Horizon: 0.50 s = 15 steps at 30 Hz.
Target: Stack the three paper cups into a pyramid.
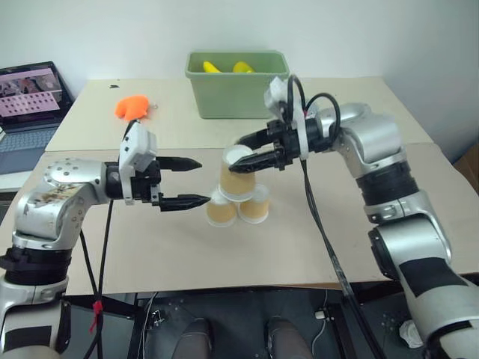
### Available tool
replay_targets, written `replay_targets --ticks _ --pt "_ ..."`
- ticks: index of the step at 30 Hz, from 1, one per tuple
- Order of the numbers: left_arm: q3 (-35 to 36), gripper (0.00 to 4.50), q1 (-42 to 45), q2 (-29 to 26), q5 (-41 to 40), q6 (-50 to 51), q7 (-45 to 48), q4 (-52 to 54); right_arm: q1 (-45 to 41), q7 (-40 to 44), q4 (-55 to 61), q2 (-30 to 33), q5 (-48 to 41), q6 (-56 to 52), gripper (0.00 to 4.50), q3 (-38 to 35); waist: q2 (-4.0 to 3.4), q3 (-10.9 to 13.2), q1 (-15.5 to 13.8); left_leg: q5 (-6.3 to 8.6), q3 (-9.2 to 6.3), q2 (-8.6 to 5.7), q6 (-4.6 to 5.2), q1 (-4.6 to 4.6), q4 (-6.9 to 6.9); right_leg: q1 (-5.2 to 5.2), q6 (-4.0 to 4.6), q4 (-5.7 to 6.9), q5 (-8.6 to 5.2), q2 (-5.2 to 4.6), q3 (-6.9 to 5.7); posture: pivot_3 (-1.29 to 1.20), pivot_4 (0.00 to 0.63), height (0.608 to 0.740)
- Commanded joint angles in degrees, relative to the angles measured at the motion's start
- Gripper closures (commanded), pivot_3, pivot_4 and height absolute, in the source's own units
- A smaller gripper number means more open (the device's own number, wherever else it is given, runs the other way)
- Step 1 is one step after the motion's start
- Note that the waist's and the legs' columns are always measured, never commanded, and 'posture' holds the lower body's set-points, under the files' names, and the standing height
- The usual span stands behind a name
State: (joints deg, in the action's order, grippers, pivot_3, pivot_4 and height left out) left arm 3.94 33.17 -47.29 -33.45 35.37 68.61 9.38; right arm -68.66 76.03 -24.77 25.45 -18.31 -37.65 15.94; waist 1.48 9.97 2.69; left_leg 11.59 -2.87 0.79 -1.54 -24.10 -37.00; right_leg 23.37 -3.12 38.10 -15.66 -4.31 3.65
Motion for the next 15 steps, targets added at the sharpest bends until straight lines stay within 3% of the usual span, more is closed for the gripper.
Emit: replay_targets --ticks 1,11,13,15 --pt "2.19 0.00 -0.04 -0.98 -1.39 0.41 -0.87 2.48 0.84 0.32 0.83 -0.51 1.52 3.01 1.73 0.32 0.00 0.00 0.06 0.00 0.01 0.00 0.00 0.01 0.00 0.00 0.00 0.00 0.00 0.00 0.01 0.00 0.150 0.732" --pt "2.11 0.00 0.50 -1.03 -1.91 1.13 -1.73 3.10 0.56 -0.47 -1.45 -2.13 2.68 3.97 1.73 -0.90 0.00 0.00 0.74 0.00 0.00 0.02 0.00 0.13 0.01 -0.06 0.00 0.00 0.00 0.02 0.02 0.00 0.150 0.732" --pt "2.06 0.00 0.52 -1.05 -1.87 1.04 -1.76 3.04 0.50 -0.60 -1.64 -2.29 2.78 3.97 0.74 -1.08 0.00 0.00 0.93 0.00 0.00 0.02 0.00 0.12 0.01 -0.06 0.00 0.00 0.00 0.02 0.02 0.00 0.150 0.732" --pt "1.92 0.00 0.61 -0.92 -1.81 0.97 -1.83 2.95 0.51 -0.63 -1.56 -2.30 3.05 4.18 0.11 -1.09 0.00 0.00 1.01 0.00 -0.01 0.02 0.00 0.12 0.01 -0.06 0.00 0.01 0.00 0.02 0.02 0.00 0.150 0.732"
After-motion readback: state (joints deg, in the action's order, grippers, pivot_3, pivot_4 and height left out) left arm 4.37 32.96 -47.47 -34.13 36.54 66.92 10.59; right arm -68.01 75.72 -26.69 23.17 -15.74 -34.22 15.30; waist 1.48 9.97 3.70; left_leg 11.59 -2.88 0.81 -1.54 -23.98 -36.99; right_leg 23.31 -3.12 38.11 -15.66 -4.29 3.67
